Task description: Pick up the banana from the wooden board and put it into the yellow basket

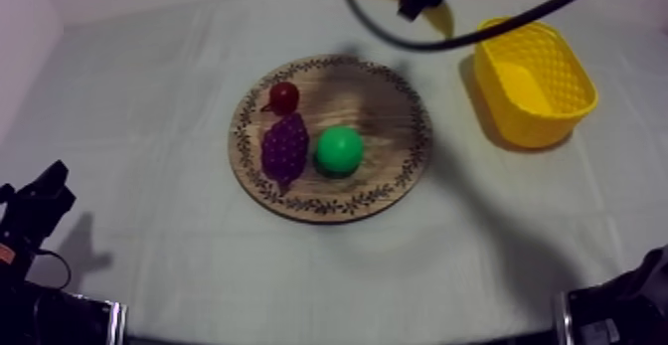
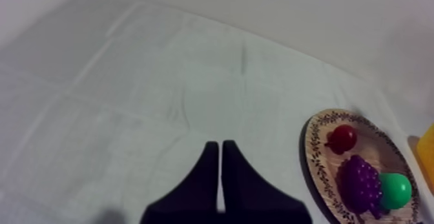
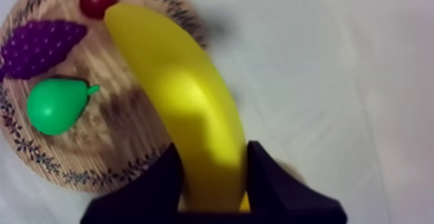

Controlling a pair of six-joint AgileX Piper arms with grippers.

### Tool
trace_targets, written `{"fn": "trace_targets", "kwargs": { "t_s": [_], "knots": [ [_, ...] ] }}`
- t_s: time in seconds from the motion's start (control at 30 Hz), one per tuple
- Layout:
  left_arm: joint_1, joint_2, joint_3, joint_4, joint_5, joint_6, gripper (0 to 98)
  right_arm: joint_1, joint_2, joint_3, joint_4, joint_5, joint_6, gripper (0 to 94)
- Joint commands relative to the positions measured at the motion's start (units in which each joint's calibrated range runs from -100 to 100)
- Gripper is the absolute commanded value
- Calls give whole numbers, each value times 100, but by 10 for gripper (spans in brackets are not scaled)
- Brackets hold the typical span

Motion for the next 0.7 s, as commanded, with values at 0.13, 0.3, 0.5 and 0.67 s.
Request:
{"fn": "trace_targets", "kwargs": {
  "t_s": [0.13,0.3,0.5,0.67],
  "knots": [
    [3,-3,3,2,-2,0,1,960,-1647,778,-404,-369,325,293],
    [3,-3,3,2,-2,-2,1,1702,-2319,1678,-599,-978,336,294],
    [3,-3,3,2,-2,-1,1,2023,-2494,2604,-265,-1935,-479,289],
    [3,-3,3,2,-2,-3,1,2051,-2199,3036,4,-2367,-957,285]
  ]
}}
